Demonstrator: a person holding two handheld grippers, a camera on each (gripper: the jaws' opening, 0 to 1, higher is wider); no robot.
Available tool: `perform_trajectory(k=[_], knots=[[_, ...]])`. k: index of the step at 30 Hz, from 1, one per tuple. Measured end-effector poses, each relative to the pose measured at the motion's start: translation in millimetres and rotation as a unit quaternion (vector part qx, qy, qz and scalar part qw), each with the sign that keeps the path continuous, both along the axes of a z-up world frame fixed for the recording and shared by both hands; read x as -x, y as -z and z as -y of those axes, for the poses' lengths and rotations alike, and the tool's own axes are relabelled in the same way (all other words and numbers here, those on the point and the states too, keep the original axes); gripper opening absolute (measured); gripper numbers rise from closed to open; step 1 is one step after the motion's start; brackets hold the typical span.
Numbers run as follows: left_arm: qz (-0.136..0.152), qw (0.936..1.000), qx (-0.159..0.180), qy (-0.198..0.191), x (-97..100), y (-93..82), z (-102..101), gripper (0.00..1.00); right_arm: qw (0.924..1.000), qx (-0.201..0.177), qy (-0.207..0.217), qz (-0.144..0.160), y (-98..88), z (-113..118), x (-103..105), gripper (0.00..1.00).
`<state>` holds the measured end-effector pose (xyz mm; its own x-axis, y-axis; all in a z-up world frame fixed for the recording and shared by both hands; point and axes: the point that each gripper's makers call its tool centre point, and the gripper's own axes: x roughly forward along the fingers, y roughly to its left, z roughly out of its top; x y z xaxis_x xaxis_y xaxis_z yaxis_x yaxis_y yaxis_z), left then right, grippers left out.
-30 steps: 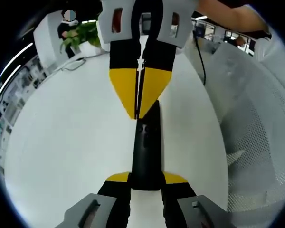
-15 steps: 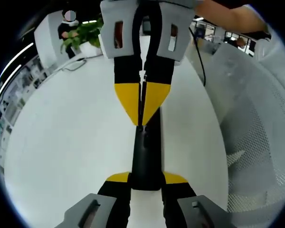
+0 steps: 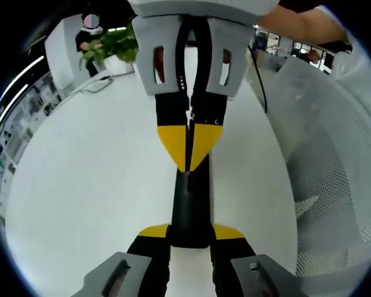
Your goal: Press the specified remote control buttons in sequence, fully releasing each button before pressing the next.
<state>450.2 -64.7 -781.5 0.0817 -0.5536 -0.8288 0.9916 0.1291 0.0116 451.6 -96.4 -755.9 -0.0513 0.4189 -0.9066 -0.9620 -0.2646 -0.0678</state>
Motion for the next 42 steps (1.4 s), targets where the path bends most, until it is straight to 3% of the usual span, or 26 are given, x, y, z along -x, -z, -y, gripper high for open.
perform_trajectory(k=[42], knots=[[0.0,1.0,0.005,0.001,2.9,-2.0,0,0.23,0.9998,0.012,-0.004,-0.015,15.8,0,6,0.0]])
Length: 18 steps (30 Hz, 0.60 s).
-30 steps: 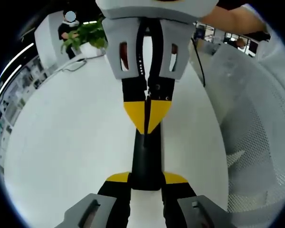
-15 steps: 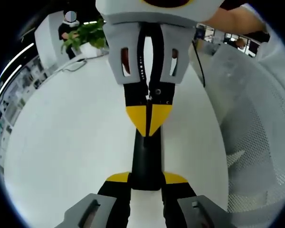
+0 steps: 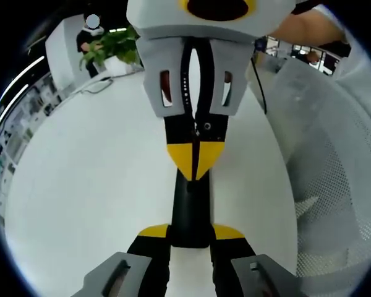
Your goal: Press the specified remote control buttons in sequence, fully releasing each button before pressing the next.
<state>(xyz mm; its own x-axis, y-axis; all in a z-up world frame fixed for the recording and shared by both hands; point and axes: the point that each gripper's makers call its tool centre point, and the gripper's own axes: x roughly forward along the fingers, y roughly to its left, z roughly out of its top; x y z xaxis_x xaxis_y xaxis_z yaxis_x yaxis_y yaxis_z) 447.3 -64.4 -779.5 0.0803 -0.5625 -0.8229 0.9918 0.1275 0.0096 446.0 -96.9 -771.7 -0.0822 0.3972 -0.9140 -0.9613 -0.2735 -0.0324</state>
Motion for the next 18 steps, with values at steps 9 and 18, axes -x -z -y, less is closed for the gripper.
perform_trajectory(k=[9,18], knots=[[0.0,1.0,0.001,0.0,-0.6,0.1,-0.3,0.23,0.9998,0.0,0.012,-0.014,1.2,-0.5,-1.2,0.0],[0.0,1.0,0.001,-0.001,-1.5,0.8,-0.5,0.23,0.9999,0.006,0.009,-0.007,1.7,-0.3,-0.9,0.0]])
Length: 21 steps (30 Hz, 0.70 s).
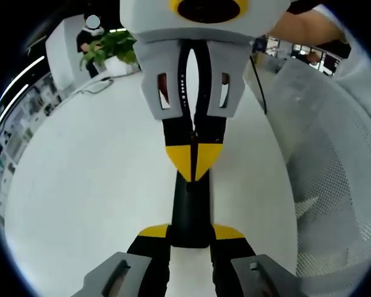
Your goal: Press the specified remote control buttons in sequence, fully releasing each button before pressing the next.
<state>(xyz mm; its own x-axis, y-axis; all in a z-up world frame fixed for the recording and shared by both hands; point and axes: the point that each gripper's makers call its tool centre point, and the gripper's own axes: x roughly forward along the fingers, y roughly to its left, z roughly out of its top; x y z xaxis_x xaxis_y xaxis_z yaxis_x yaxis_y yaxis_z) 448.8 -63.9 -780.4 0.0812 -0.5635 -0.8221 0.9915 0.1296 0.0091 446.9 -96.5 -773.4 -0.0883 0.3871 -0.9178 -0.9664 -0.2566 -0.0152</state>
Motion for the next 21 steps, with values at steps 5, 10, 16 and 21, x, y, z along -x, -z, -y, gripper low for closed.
perform_trajectory(k=[5,10,16,21], knots=[[0.0,1.0,0.0,-0.001,-0.3,0.3,0.1,0.23,1.0,0.0,0.002,0.0,0.0,0.2,0.0,0.0],[0.0,1.0,-0.001,-0.001,-0.4,0.4,0.1,0.23,1.0,0.0,0.003,0.0,-0.1,0.3,0.0,0.0],[0.001,1.0,-0.002,-0.002,-0.2,0.2,0.2,0.23,1.0,-0.002,0.005,0.0,-0.4,0.2,-0.3,0.0],[0.001,1.0,-0.002,-0.001,0.1,0.1,0.2,0.23,1.0,-0.002,0.002,0.003,-0.9,0.3,0.2,0.0]])
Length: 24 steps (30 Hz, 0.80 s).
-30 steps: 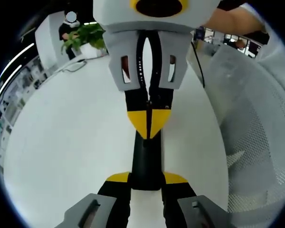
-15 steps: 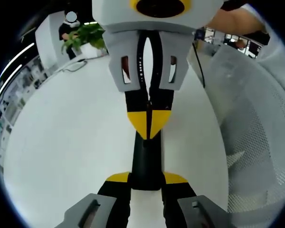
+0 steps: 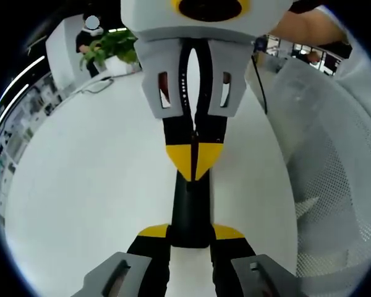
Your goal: Press the specified remote control buttons in sequence, fully releasing each button before pressing the next.
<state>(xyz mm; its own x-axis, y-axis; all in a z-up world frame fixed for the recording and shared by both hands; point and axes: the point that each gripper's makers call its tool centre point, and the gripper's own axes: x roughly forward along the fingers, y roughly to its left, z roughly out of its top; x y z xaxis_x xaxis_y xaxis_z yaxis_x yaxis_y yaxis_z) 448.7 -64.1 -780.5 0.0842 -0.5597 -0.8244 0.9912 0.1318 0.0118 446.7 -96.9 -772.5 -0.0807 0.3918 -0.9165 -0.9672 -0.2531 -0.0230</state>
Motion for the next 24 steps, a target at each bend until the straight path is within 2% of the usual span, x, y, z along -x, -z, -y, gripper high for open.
perform_trajectory(k=[6,12,24], knots=[[0.0,1.0,0.0,0.0,0.6,-0.1,0,0.23,1.0,-0.006,-0.002,0.005,-3.0,0,0,0.0],[0.0,1.0,0.0,0.001,0.7,0.1,0,0.23,0.9996,-0.023,0.002,0.014,-17.2,-4,-2,0.0],[0.001,1.0,-0.002,0.002,0.9,0.2,0,0.23,0.9988,-0.032,-0.005,0.038,-38.6,-9,-6,0.0]])
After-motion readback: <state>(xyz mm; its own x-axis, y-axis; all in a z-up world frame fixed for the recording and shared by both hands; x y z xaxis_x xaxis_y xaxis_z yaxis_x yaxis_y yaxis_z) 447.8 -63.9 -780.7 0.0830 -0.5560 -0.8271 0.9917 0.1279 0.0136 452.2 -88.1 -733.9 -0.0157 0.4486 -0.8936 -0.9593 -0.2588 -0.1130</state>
